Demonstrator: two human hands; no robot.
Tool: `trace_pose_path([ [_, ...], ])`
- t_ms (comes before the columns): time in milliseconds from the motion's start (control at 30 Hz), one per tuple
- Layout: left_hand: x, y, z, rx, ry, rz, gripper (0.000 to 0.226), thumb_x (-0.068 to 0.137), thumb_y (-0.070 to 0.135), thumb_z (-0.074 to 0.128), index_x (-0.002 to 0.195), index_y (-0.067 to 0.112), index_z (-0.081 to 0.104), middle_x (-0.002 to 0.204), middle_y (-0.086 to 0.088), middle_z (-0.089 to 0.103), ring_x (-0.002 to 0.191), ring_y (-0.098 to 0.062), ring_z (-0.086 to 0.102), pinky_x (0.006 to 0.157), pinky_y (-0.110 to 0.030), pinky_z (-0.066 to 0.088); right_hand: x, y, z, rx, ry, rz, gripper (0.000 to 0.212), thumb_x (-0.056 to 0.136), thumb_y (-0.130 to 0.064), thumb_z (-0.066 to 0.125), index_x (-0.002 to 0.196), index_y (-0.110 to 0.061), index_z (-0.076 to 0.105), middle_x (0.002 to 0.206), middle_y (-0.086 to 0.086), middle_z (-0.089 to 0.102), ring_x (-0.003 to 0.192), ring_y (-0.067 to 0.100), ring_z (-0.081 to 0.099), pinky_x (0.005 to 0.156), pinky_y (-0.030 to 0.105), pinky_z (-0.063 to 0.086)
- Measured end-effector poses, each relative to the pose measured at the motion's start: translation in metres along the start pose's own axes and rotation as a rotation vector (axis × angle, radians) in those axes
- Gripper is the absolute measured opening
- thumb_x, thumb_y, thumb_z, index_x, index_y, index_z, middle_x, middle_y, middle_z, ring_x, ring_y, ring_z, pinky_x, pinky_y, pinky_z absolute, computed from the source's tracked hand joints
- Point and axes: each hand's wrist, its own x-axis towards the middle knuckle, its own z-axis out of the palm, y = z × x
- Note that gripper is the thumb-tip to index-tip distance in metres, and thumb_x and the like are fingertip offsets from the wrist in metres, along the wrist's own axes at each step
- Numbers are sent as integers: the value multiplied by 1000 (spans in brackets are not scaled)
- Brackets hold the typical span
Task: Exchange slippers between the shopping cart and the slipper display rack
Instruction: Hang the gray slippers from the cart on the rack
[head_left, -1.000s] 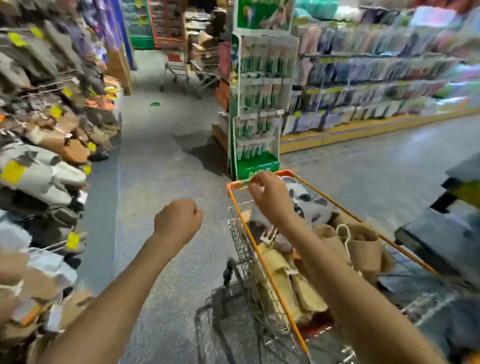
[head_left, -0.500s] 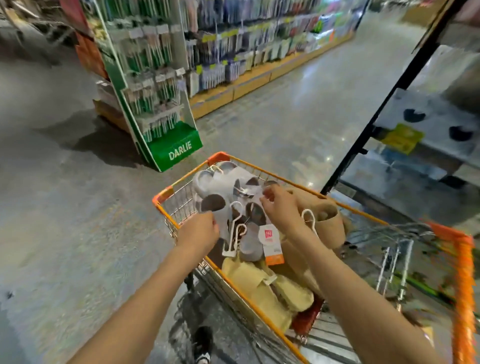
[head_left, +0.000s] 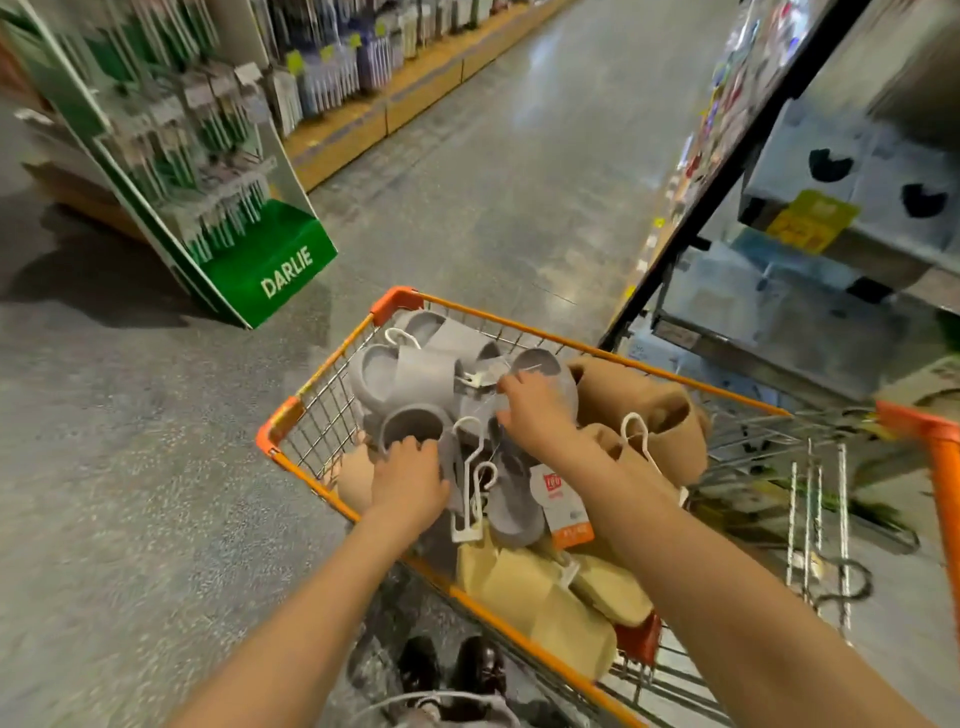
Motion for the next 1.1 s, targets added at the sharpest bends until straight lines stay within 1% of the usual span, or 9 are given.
trace_pose_path([
  [100, 11, -7, 3, -1, -16, -16, 37, 89, 31, 53, 122, 15, 47, 124, -9, 50, 119, -29, 45, 95, -41, 43, 16, -10, 10, -41, -64, -84, 44, 89, -33, 55, 127, -11, 48, 131, 14, 48, 123, 30, 40, 99, 40, 37],
  [267, 27, -12, 5, -69, -37, -31, 33, 89, 29, 52, 119, 16, 46, 120, -7, 55, 116, -28, 49, 91, -41, 42, 32, -21, 39, -137, -169, -94, 57, 84, -46, 54, 131, -14, 44, 139, 14, 40, 134, 32, 28, 111, 55, 15],
  [467, 34, -7, 10, -140, -26, -17, 20, 93, 29, 45, 108, 16, 49, 111, -5, 59, 106, -27, 55, 91, -42, 42, 37, -9, 46, -203, -179, 4, 62, 86, -36, 54, 137, -10, 32, 144, 18, 33, 137, 36, 23, 109, 65, 4],
  [600, 40, 2, 8, -120, -51, 40, 27, 93, 28, 47, 116, 15, 49, 118, -7, 56, 111, -28, 54, 94, -40, 40, 50, 2, 35, -159, -232, 74, 68, 85, -43, 53, 138, -9, 28, 146, 21, 28, 138, 41, 17, 109, 64, 9],
  [767, 48, 9, 5, -104, -58, 80, 25, 93, 24, 46, 117, 16, 50, 118, -9, 57, 111, -30, 50, 91, -41, 42, 68, 17, 15, -104, -319, 75, 66, 83, -50, 55, 131, -10, 36, 137, 20, 43, 126, 42, 38, 100, 53, 34],
  [867, 49, 12, 4, -124, -63, 80, 24, 93, 21, 46, 117, 19, 51, 118, -7, 57, 111, -31, 49, 90, -41, 40, 69, 19, 12, -26, -298, 19, 54, 82, -42, 59, 122, -9, 42, 125, 19, 53, 115, 39, 47, 89, 44, 42],
  [967, 50, 16, 4, -224, -68, 89, 23, 91, 16, 46, 113, 18, 52, 115, -6, 58, 108, -31, 53, 90, -41, 41, 67, 21, 4, 5, -288, -81, 39, 83, -33, 59, 113, -9, 49, 112, 15, 61, 101, 33, 56, 74, 36, 41],
  [1033, 49, 20, 2, -236, -82, 93, 25, 90, 12, 46, 114, 16, 50, 114, -7, 57, 106, -31, 55, 90, -41, 41, 64, 20, -3, -8, -294, -163, 27, 84, -30, 57, 102, -10, 54, 104, 13, 63, 89, 27, 56, 67, 31, 38],
  [1100, 48, 21, 0, -215, -80, 100, 29, 89, 11, 48, 117, 17, 48, 117, -7, 56, 107, -33, 54, 91, -42, 41, 61, 17, -9, -11, -288, -234, 16, 84, -29, 55, 85, -14, 51, 89, 11, 60, 76, 22, 50, 64, 31, 35],
])
